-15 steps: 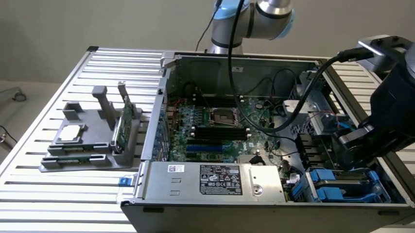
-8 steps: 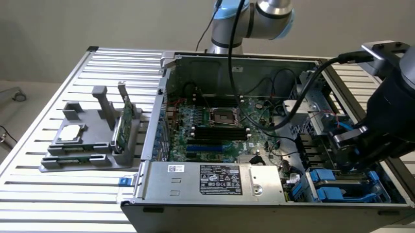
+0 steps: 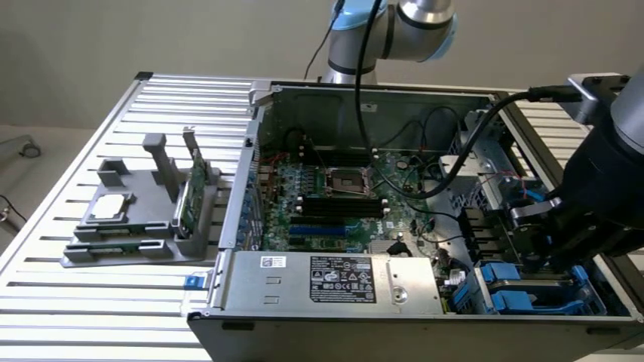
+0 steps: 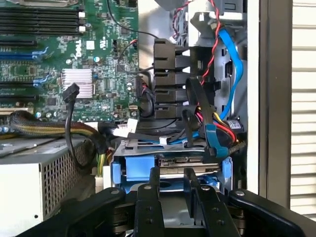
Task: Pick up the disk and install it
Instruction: 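Insert the first disk wire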
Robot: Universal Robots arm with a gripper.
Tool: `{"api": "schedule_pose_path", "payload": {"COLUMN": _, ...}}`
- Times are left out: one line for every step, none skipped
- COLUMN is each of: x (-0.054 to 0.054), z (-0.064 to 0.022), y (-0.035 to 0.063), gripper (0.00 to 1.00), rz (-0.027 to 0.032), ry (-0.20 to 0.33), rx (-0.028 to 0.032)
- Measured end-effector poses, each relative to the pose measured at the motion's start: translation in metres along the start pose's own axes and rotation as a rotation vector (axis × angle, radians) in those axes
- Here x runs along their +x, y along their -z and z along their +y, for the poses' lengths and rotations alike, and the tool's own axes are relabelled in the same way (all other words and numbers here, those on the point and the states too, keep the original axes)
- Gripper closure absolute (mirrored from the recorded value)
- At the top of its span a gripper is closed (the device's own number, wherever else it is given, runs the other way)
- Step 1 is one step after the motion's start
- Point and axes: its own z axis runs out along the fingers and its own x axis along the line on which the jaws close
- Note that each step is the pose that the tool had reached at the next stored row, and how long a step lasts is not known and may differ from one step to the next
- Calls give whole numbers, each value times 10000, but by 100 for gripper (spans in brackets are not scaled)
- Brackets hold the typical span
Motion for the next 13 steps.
{"api": "schedule_pose_path", "payload": {"x": 1, "z": -1, "y": -9, "gripper": 67, "rz": -9, "ry": -179, "rx": 16}}
{"api": "schedule_pose_path", "payload": {"x": 2, "z": -1, "y": -17, "gripper": 67, "rz": -19, "ry": -364, "rx": 33}}
{"api": "schedule_pose_path", "payload": {"x": 3, "z": -2, "y": -26, "gripper": 67, "rz": -28, "ry": -543, "rx": 46}}
{"api": "schedule_pose_path", "payload": {"x": 4, "z": -2, "y": -35, "gripper": 67, "rz": -38, "ry": -733, "rx": 61}}
{"api": "schedule_pose_path", "payload": {"x": 4, "z": -2, "y": -44, "gripper": 67, "rz": -46, "ry": -910, "rx": 74}}
{"api": "schedule_pose_path", "payload": {"x": 5, "z": -3, "y": -52, "gripper": 67, "rz": -56, "ry": -1090, "rx": 88}}
{"api": "schedule_pose_path", "payload": {"x": 6, "z": -3, "y": -61, "gripper": 67, "rz": -64, "ry": -1269, "rx": 99}}
{"api": "schedule_pose_path", "payload": {"x": 7, "z": -4, "y": -70, "gripper": 67, "rz": -73, "ry": -1441, "rx": 107}}
{"api": "schedule_pose_path", "payload": {"x": 8, "z": -4, "y": -76, "gripper": 67, "rz": -80, "ry": -1618, "rx": 112}}
{"api": "schedule_pose_path", "payload": {"x": 8, "z": -4, "y": -82, "gripper": 67, "rz": -88, "ry": -1784, "rx": 113}}
{"api": "schedule_pose_path", "payload": {"x": 9, "z": -5, "y": -88, "gripper": 67, "rz": -94, "ry": -1945, "rx": 112}}
{"api": "schedule_pose_path", "payload": {"x": 9, "z": -5, "y": -93, "gripper": 67, "rz": -100, "ry": -2101, "rx": 110}}
{"api": "schedule_pose_path", "payload": {"x": 10, "z": -5, "y": -97, "gripper": 67, "rz": -105, "ry": -2254, "rx": 102}}
